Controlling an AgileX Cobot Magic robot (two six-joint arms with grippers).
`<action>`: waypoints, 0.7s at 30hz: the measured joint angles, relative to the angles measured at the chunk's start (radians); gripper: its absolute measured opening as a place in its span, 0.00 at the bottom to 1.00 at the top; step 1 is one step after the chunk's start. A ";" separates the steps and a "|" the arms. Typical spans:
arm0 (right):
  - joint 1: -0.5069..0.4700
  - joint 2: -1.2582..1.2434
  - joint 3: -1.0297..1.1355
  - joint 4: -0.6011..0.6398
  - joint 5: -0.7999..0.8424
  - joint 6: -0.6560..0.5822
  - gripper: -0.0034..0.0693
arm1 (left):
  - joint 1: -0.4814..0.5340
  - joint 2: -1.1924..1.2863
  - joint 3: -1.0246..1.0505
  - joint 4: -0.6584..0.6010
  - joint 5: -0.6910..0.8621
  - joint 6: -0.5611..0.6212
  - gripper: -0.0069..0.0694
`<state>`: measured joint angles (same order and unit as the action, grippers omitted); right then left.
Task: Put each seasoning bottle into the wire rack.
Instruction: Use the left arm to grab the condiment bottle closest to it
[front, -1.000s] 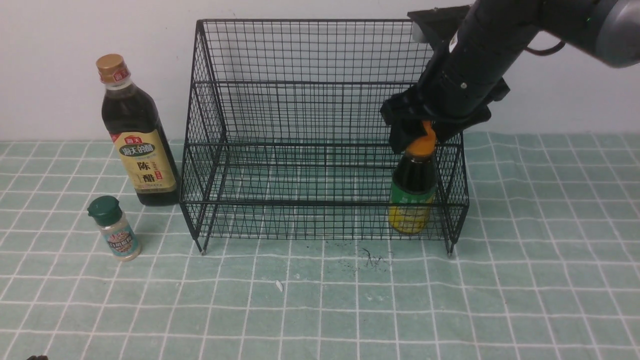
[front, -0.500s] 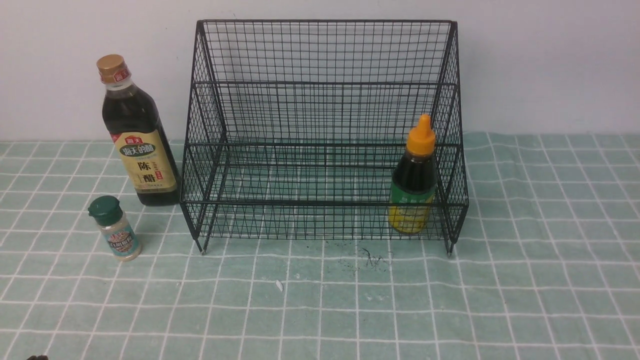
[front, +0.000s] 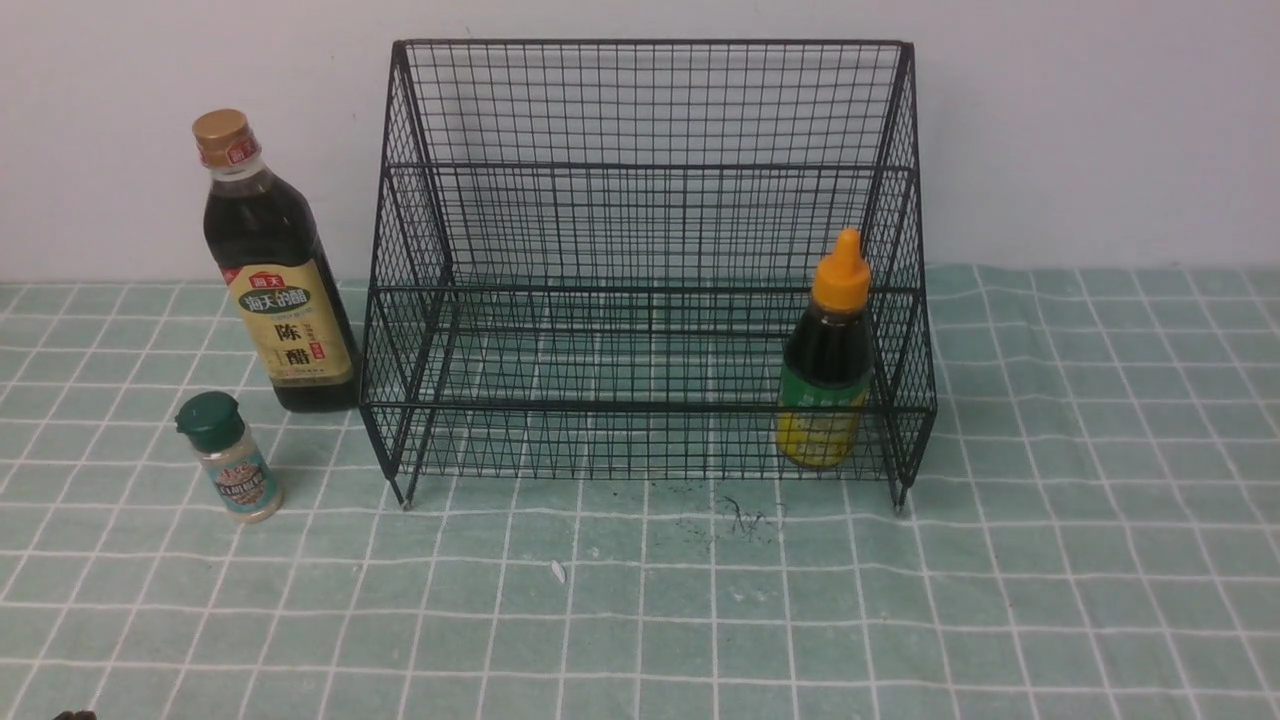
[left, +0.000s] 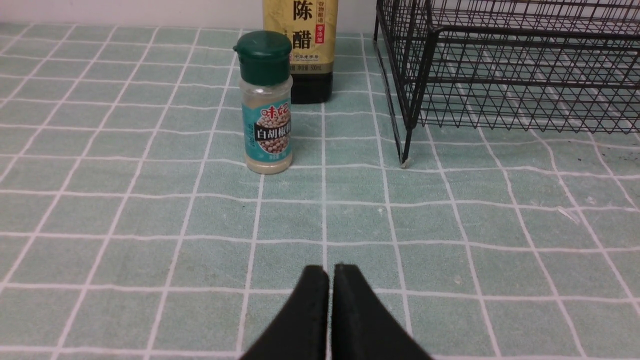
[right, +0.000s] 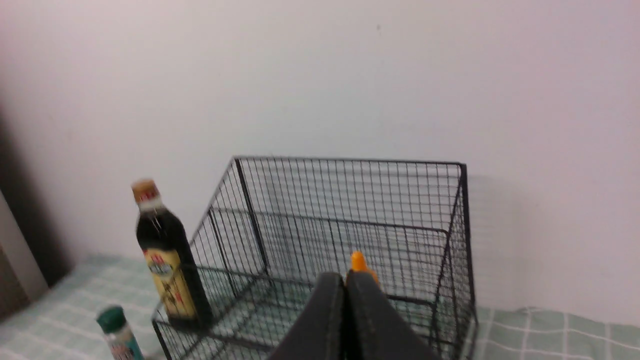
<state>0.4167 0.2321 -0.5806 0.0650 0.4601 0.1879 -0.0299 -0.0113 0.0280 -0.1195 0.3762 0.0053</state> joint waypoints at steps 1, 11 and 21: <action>0.000 -0.049 0.057 0.003 -0.046 0.023 0.03 | 0.000 0.000 0.000 0.000 0.000 0.000 0.08; 0.000 -0.158 0.328 0.019 -0.177 0.062 0.03 | 0.000 0.000 0.000 0.000 0.000 -0.005 0.08; -0.015 -0.177 0.363 -0.050 -0.198 -0.026 0.03 | 0.000 0.000 0.000 0.000 0.000 -0.005 0.08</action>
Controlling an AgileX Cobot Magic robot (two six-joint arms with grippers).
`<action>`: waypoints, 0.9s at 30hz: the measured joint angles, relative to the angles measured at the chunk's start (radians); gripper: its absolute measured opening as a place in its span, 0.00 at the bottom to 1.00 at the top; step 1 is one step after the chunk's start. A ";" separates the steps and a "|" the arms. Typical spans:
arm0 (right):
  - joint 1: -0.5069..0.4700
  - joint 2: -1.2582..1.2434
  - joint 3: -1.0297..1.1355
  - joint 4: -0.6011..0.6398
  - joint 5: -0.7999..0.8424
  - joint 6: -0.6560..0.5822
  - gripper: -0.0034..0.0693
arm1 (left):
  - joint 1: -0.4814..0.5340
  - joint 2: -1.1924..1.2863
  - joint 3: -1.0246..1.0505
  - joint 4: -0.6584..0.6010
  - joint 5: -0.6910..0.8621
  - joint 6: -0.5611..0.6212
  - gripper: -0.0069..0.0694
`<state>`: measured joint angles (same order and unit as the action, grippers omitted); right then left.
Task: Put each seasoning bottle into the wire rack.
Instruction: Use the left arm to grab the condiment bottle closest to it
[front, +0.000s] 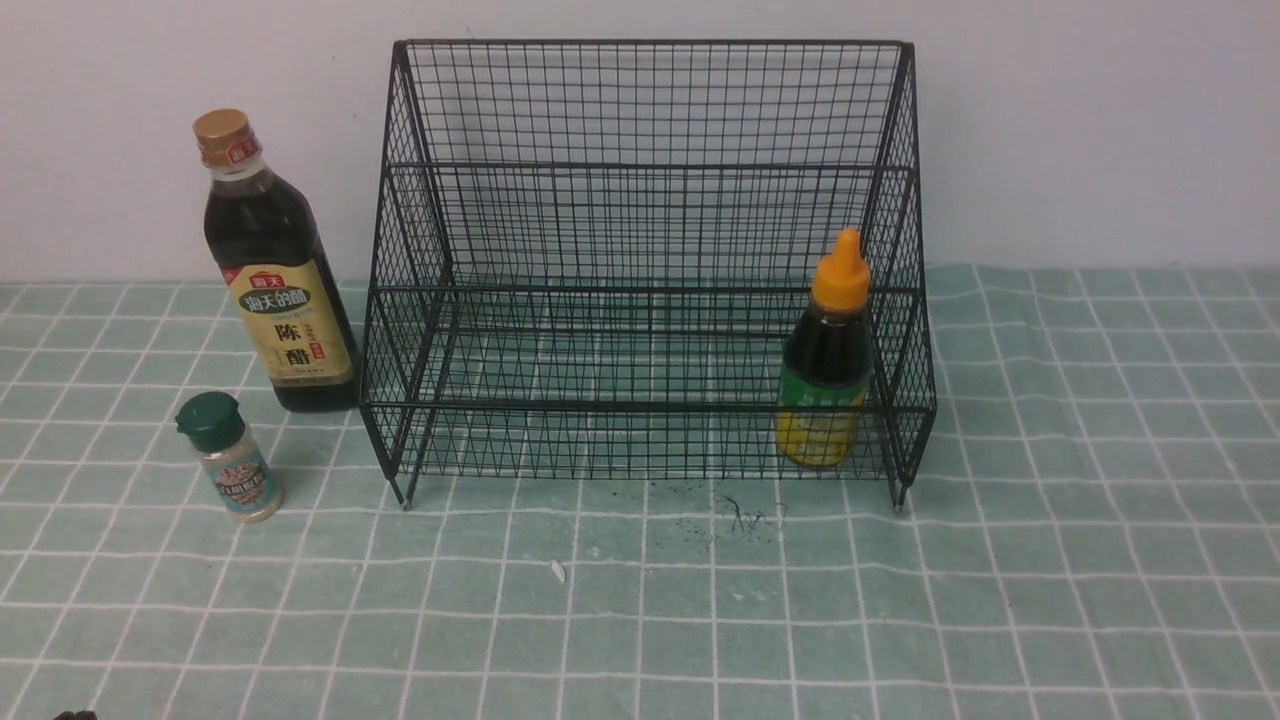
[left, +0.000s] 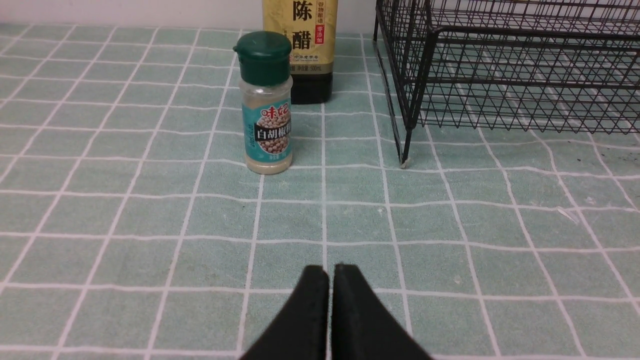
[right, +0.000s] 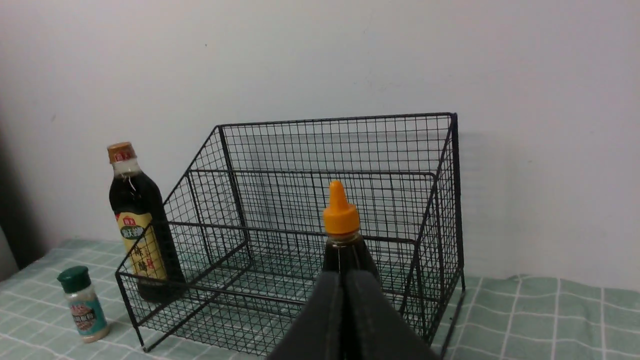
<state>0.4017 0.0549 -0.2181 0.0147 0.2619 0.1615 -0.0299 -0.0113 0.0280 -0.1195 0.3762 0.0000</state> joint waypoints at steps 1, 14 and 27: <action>-0.036 -0.008 0.019 -0.001 -0.002 -0.005 0.03 | 0.000 0.000 0.000 0.000 0.000 0.000 0.08; -0.454 -0.066 0.242 -0.041 0.109 -0.014 0.03 | 0.000 0.000 0.000 0.000 0.000 0.000 0.08; -0.454 -0.066 0.241 -0.037 0.116 -0.014 0.03 | 0.000 0.000 0.000 0.000 0.000 0.005 0.08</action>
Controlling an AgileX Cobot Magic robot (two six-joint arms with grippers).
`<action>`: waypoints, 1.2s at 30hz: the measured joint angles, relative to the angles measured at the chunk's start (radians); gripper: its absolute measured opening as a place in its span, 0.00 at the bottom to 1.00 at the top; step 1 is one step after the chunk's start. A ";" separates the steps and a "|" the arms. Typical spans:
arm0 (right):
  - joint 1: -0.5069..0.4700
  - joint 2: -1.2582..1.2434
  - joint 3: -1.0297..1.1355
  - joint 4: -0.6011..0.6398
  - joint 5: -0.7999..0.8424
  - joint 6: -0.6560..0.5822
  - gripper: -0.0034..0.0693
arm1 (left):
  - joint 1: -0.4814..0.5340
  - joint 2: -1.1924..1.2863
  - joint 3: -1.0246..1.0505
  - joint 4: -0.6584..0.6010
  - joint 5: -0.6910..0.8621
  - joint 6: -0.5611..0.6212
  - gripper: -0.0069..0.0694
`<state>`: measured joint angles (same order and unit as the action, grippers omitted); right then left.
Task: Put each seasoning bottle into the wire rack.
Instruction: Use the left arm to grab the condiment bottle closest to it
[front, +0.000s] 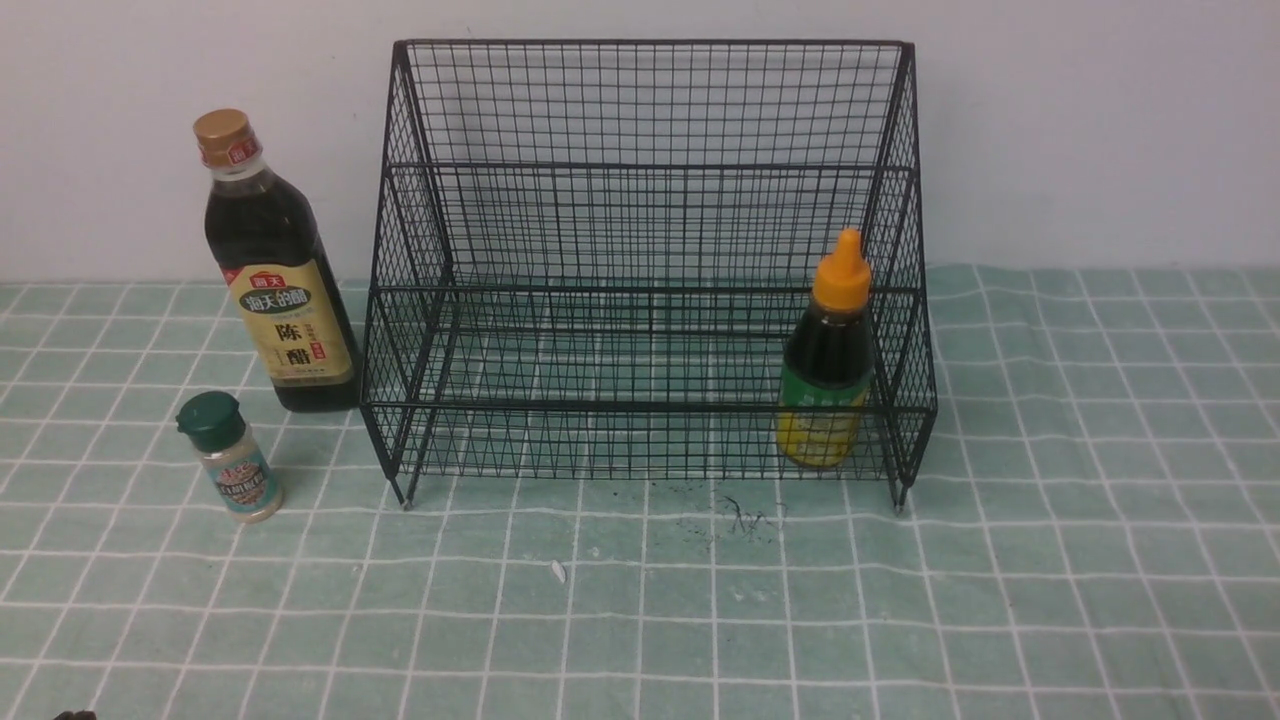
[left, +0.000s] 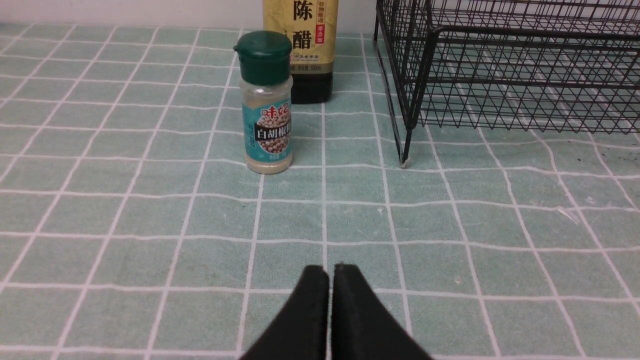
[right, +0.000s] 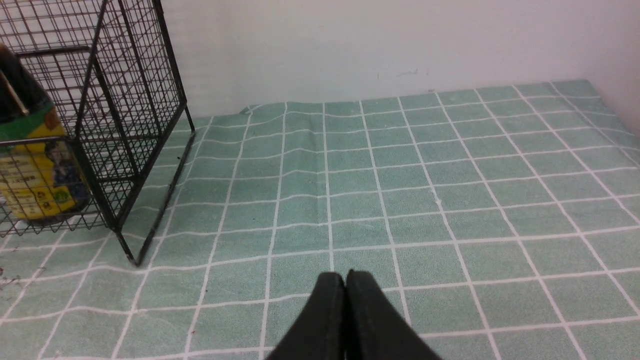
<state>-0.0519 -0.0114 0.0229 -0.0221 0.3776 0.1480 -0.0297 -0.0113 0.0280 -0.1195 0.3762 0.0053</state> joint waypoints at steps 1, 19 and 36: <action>0.000 0.000 0.000 0.000 0.000 0.000 0.03 | 0.000 0.000 0.000 0.000 0.000 -0.005 0.08; 0.000 0.000 0.000 0.001 0.000 0.000 0.03 | 0.000 0.000 0.000 0.000 0.000 0.000 0.08; 0.000 0.000 0.000 0.001 0.001 0.000 0.03 | 0.000 0.000 0.002 -0.406 -0.492 -0.126 0.08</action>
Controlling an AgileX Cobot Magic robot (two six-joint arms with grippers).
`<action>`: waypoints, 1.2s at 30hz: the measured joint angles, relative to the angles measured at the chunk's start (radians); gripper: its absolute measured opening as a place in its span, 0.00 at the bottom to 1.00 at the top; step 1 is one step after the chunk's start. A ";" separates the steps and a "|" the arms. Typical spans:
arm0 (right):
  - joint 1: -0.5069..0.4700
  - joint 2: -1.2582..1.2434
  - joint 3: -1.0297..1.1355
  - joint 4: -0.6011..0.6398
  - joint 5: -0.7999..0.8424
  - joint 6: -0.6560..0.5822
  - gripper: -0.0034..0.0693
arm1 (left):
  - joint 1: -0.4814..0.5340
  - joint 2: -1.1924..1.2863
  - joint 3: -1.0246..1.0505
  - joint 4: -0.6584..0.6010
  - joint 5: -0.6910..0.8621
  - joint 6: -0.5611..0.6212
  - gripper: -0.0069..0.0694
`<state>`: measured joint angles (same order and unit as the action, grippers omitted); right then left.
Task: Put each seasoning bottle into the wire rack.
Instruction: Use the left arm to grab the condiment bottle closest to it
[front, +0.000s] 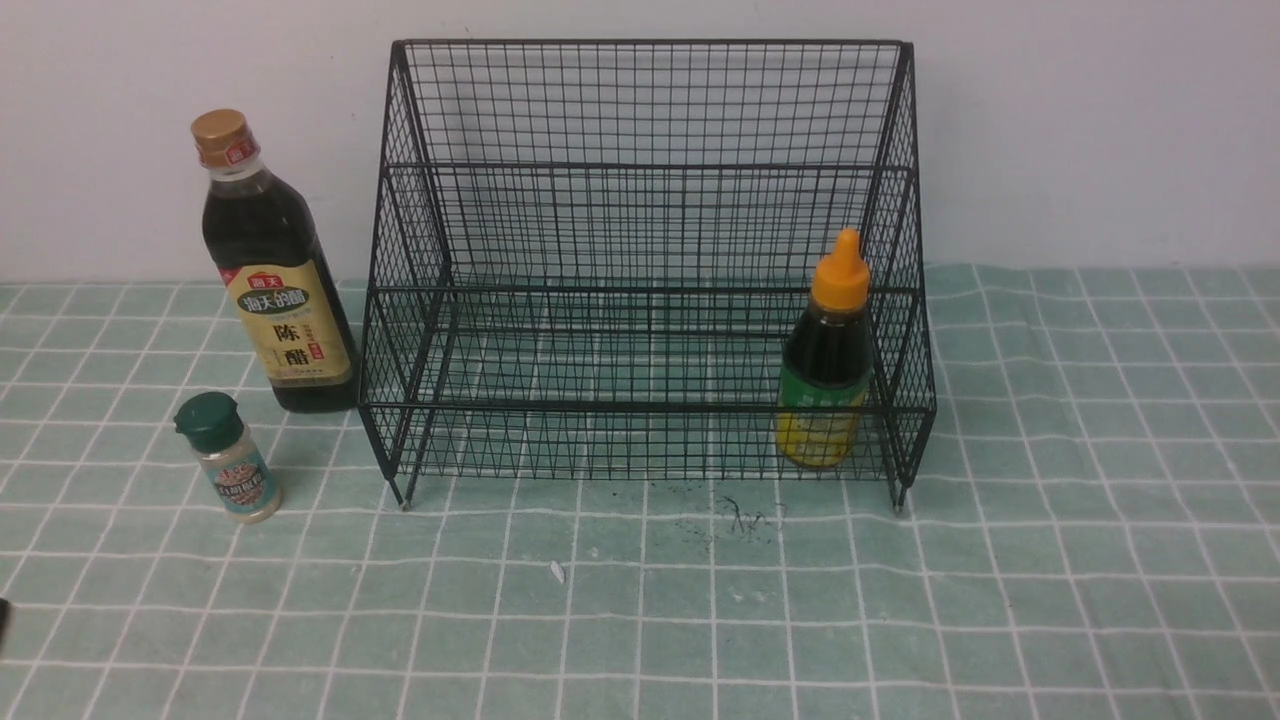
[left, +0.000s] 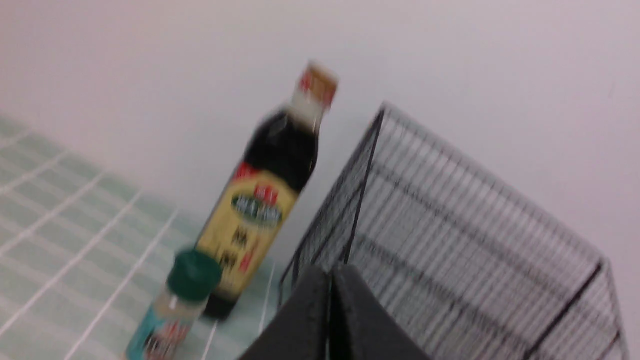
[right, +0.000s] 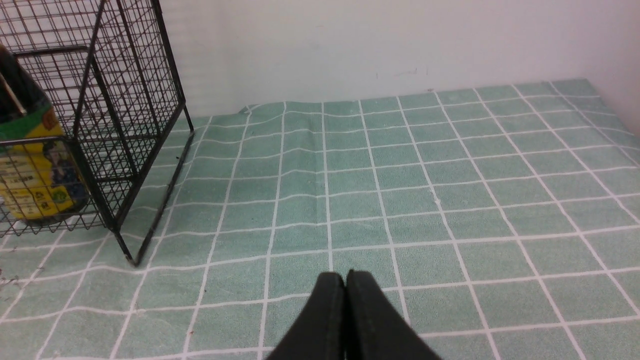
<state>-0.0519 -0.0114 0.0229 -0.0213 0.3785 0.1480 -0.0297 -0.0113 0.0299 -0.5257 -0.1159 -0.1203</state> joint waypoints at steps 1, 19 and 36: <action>0.000 0.000 0.000 0.000 0.000 0.000 0.03 | 0.000 0.000 -0.005 -0.024 -0.060 -0.009 0.08; 0.000 0.000 -0.001 0.000 0.000 -0.013 0.03 | 0.000 0.818 -0.854 0.295 1.070 0.140 0.08; 0.000 0.000 -0.001 0.000 0.001 -0.015 0.03 | 0.130 1.585 -1.267 0.335 1.266 0.231 0.09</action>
<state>-0.0519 -0.0114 0.0223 -0.0213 0.3793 0.1332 0.1000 1.5733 -1.2368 -0.1905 1.1497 0.1107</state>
